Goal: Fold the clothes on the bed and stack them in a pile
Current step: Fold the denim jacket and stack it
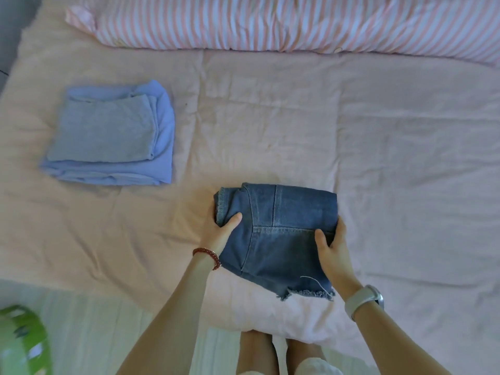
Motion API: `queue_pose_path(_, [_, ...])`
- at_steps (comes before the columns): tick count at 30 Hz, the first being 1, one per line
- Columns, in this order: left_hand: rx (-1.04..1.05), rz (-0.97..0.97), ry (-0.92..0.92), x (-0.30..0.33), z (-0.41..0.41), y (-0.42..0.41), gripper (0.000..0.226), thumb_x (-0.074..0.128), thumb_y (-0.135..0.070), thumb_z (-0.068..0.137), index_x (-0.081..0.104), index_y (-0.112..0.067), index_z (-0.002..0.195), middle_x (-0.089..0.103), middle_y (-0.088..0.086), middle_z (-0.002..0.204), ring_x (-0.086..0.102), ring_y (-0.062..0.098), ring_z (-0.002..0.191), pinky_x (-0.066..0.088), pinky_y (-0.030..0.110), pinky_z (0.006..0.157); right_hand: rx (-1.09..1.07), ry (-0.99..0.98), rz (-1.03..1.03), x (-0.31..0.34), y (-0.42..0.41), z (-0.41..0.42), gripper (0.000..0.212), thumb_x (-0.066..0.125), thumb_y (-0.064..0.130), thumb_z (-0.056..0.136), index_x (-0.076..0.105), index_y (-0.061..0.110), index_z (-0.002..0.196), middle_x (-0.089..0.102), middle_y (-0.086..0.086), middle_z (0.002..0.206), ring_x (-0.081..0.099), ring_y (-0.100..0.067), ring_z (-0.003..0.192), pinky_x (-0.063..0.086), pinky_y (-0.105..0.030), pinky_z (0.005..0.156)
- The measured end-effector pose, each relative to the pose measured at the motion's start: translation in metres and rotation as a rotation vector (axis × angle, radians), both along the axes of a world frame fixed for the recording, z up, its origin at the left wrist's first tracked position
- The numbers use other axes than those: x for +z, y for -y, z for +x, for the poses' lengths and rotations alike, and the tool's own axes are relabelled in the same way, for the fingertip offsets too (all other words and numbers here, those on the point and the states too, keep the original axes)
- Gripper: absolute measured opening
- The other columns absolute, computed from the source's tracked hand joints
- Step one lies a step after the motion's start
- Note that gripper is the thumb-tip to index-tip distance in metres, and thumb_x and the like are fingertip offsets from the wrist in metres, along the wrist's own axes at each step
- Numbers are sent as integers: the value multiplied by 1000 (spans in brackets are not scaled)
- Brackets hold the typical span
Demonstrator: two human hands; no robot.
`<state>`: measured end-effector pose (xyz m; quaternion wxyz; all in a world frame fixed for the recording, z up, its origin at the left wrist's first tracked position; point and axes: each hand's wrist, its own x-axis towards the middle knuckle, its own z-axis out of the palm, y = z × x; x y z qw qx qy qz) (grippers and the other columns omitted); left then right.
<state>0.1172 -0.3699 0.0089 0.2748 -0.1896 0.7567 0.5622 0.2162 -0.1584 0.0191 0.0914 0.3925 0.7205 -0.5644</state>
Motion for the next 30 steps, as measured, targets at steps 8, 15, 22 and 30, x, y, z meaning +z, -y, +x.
queue_pose_path(8, [250, -81, -147, 82, 16, 89, 56, 67, -22, 84, 43, -24, 134, 56, -10, 122, 53, 8, 112, 40, 23, 95, 234, -147, -14, 70, 74, -29, 54, 47, 11, 94, 27, 28, 141, 46, 19, 118, 44, -4, 106, 34, -2, 76])
queue_pose_path(15, [250, -147, -349, 120, -110, 218, 41, 68, -22, 83, 50, -27, 120, 56, -25, 99, 58, -7, 89, 44, 4, 68, 307, -295, -38, 104, 195, -157, 58, 46, 11, 94, 22, 26, 144, 45, 9, 130, 45, -10, 115, 38, -26, 96])
queue_pose_path(22, [132, -164, -424, 72, -258, 305, 46, 66, -31, 84, 49, -24, 126, 58, -18, 104, 56, -7, 88, 44, 10, 72, 206, -344, 23, 64, 288, -285, 58, 44, 11, 94, 21, 25, 145, 43, 1, 138, 44, -18, 123, 38, -37, 104])
queue_pose_path(30, [-252, -951, -537, 10, -287, 306, 59, 48, -33, 94, 26, -17, 146, 25, 19, 150, 25, 40, 136, 20, 58, 108, 532, 28, 697, 4, 321, -313, 69, 44, 13, 94, 5, 27, 149, 6, -8, 157, 20, -31, 137, 24, -46, 107])
